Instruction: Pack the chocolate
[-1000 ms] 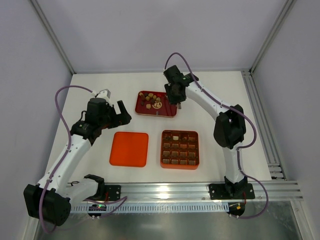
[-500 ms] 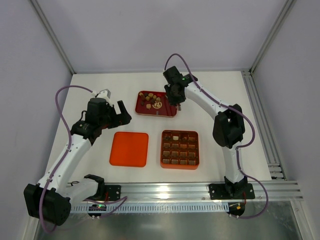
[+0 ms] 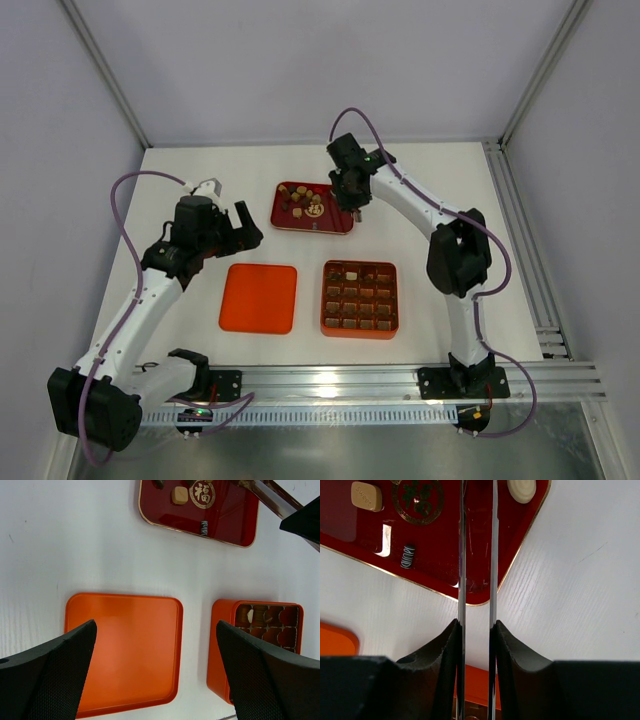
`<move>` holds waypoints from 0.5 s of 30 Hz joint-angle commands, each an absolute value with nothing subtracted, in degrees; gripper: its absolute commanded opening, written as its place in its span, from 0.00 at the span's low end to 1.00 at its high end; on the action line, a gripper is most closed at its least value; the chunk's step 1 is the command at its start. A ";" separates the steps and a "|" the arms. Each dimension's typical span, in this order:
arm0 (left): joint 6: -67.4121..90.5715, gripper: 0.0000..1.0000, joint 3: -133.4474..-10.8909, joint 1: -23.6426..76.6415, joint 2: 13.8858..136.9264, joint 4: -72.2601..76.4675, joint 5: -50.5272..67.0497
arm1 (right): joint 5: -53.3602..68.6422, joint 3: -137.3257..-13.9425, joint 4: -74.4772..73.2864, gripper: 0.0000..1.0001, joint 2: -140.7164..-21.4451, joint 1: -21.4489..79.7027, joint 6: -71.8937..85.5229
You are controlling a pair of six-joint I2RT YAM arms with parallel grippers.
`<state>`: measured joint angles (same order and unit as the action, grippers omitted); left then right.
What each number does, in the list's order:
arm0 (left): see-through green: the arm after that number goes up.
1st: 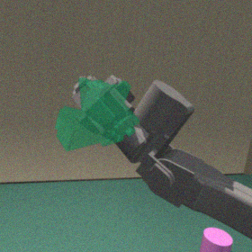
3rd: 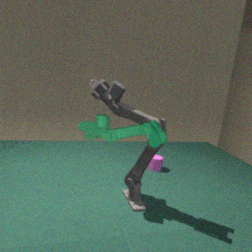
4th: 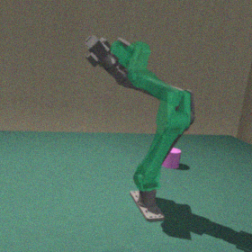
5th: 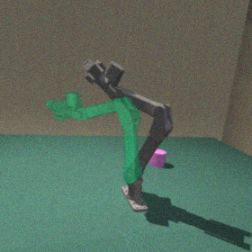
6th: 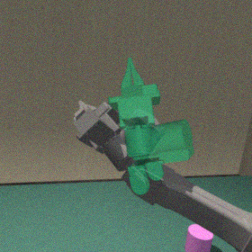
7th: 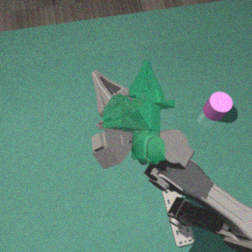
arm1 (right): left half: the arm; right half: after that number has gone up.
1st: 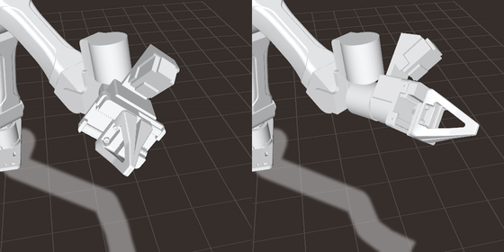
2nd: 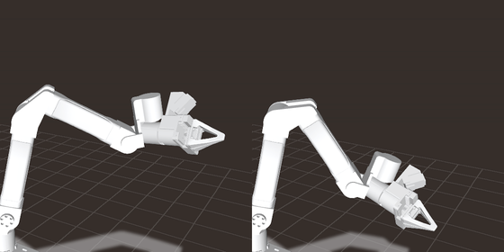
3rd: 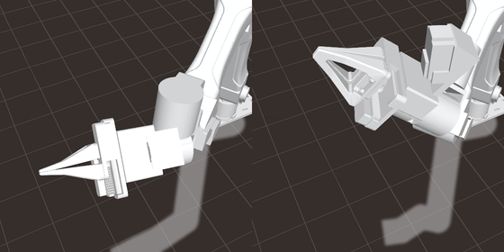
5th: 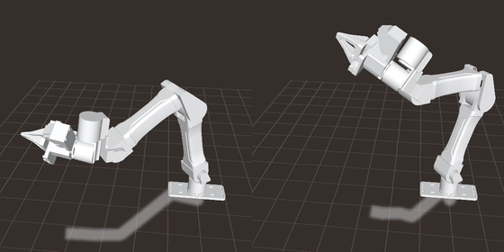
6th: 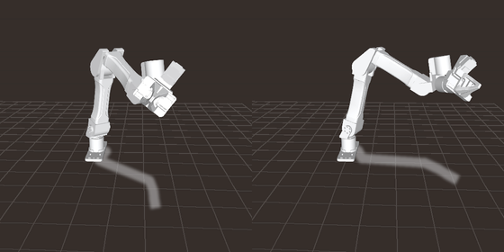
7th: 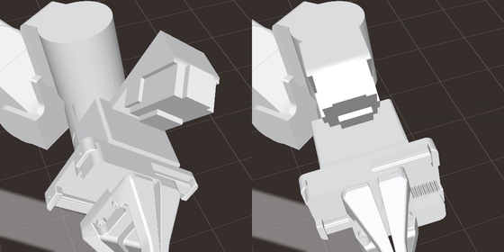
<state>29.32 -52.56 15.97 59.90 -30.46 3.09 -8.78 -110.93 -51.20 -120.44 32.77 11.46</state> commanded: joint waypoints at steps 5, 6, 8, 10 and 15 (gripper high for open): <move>28.65 1.00 -52.65 15.82 59.77 -29.27 3.78 | -8.09 -106.18 -48.78 0.31 -111.98 32.70 12.65; 28.65 1.00 -52.65 15.82 59.77 -29.27 3.78 | -8.00 -104.87 -48.43 0.31 -111.45 32.70 12.74; 28.65 1.00 -52.56 15.82 59.59 -29.27 3.87 | -7.82 -103.54 -47.90 0.31 -109.78 32.78 13.01; 28.65 1.00 -52.65 15.82 59.59 -29.27 3.87 | -7.56 -101.61 -47.11 0.31 -108.03 32.78 13.18; 28.65 1.00 -52.56 15.82 59.50 -29.27 3.87 | -7.03 -98.71 -46.67 0.31 -104.86 32.96 13.45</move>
<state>29.32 -52.56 15.97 59.90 -30.46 3.11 -7.42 -99.70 -49.19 -109.78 32.77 12.62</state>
